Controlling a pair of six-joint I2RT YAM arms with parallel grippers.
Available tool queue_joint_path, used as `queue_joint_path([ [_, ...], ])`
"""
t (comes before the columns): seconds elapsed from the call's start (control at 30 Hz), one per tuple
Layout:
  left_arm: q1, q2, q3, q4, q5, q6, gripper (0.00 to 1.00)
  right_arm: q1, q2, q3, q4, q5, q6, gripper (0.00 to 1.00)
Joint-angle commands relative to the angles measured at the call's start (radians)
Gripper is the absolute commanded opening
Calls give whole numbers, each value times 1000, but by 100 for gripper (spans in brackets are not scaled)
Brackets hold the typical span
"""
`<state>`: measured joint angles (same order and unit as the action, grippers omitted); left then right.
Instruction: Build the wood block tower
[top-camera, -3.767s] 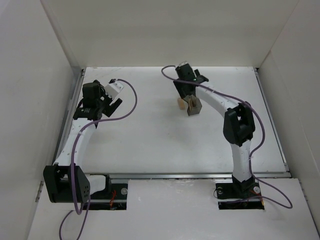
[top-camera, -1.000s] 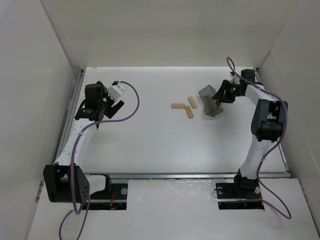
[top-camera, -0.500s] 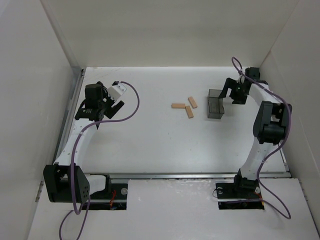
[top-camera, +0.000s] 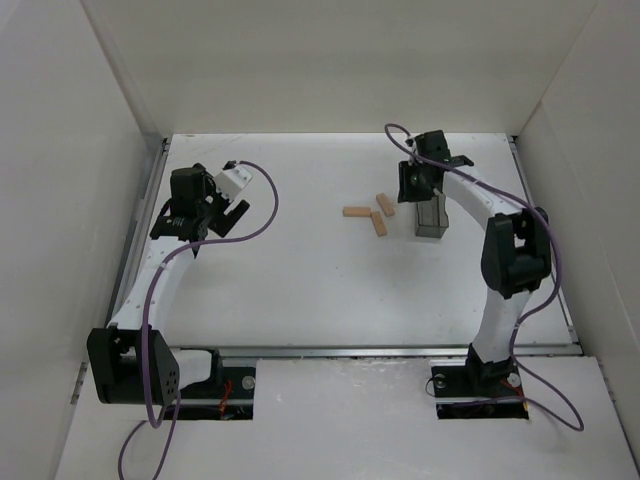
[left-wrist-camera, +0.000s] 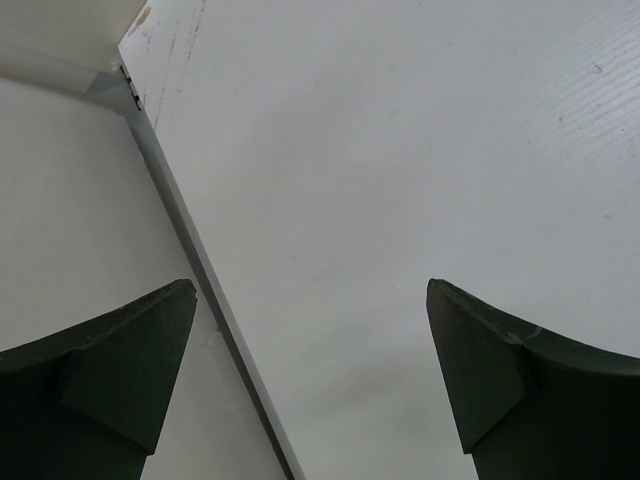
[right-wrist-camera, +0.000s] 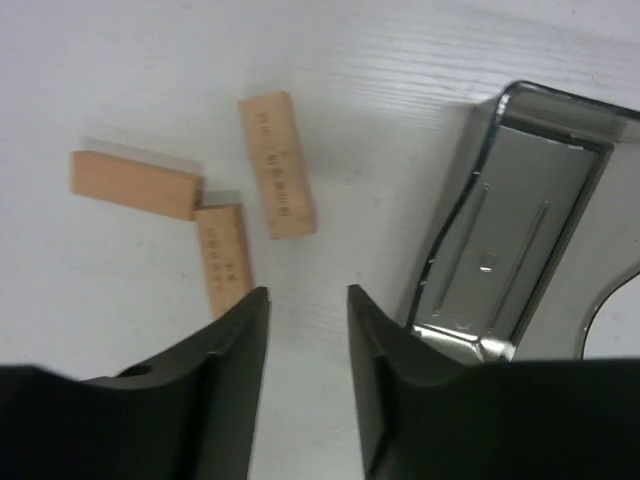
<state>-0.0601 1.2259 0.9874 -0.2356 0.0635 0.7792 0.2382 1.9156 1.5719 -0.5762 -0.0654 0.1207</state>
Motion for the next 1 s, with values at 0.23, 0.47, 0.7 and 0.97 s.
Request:
queue_joint_path([
  [0.23,-6,-5,7,32,16,-38,100,-23,112,51,-117,182,62,37],
  [0.47,-6,-5,7,32,16,-38,100,-14,60,69,-111,216,14,38],
  [0.7,-6,13,7,41,25,-38,100,139,16,10,8,36,-162,67],
  [0.97,-24,44,48,-12,39,-66,100,193,192,181,49,-13,-182,81],
])
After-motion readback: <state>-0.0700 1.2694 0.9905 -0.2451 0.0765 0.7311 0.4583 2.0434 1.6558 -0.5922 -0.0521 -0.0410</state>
